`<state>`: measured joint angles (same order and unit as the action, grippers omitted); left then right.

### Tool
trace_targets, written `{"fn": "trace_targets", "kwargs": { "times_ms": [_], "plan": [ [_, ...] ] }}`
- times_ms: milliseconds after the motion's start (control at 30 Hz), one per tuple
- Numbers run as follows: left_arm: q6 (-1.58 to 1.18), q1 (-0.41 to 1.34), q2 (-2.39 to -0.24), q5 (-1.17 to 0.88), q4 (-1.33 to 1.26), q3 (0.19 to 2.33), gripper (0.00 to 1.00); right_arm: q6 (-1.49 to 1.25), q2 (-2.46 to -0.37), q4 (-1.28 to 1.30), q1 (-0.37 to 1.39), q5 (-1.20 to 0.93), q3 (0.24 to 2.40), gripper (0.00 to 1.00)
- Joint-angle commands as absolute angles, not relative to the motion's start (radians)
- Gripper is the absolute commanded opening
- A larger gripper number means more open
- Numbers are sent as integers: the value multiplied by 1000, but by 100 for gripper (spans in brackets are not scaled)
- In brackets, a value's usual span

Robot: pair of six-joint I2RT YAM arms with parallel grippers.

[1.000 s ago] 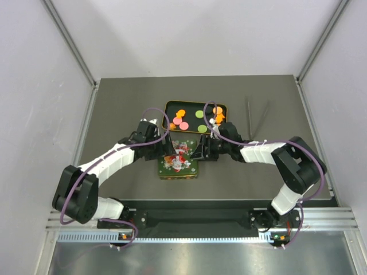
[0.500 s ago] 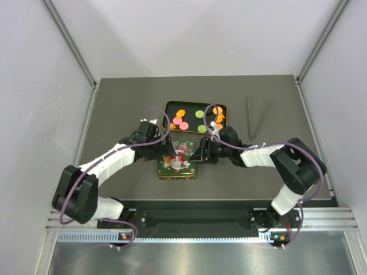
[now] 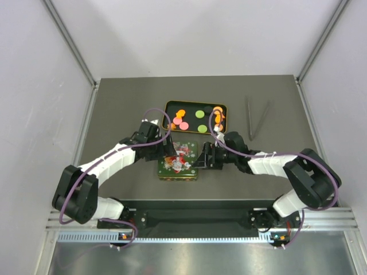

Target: Pack the cookies

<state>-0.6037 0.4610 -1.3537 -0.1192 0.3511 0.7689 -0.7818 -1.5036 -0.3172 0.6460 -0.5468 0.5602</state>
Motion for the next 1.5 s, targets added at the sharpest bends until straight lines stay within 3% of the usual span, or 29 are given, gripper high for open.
{"fn": "trace_targets", "kwargs": {
  "times_ms": [0,333,467,900,1200,1467],
  "plan": [
    [-603,466,-1365,-117,344,788,93,-793,-1456,-360,663,-571,534,79],
    [-621,468,-1376,-127,322,773,93,-906,-1545,-541,732,-551,485,75],
    [-624,469,-1376,-127,318,765,93,-960,-1601,-646,729,-549,442,61],
    [-658,491,-1373,-126,285,719,93,-989,-1646,-701,730,-519,391,34],
    [-676,506,-1364,-115,279,695,92,-980,-1658,-730,735,-488,360,0],
    [-687,522,-1351,-98,284,683,93,-881,-1577,-534,768,-382,394,0]
  ]
}}
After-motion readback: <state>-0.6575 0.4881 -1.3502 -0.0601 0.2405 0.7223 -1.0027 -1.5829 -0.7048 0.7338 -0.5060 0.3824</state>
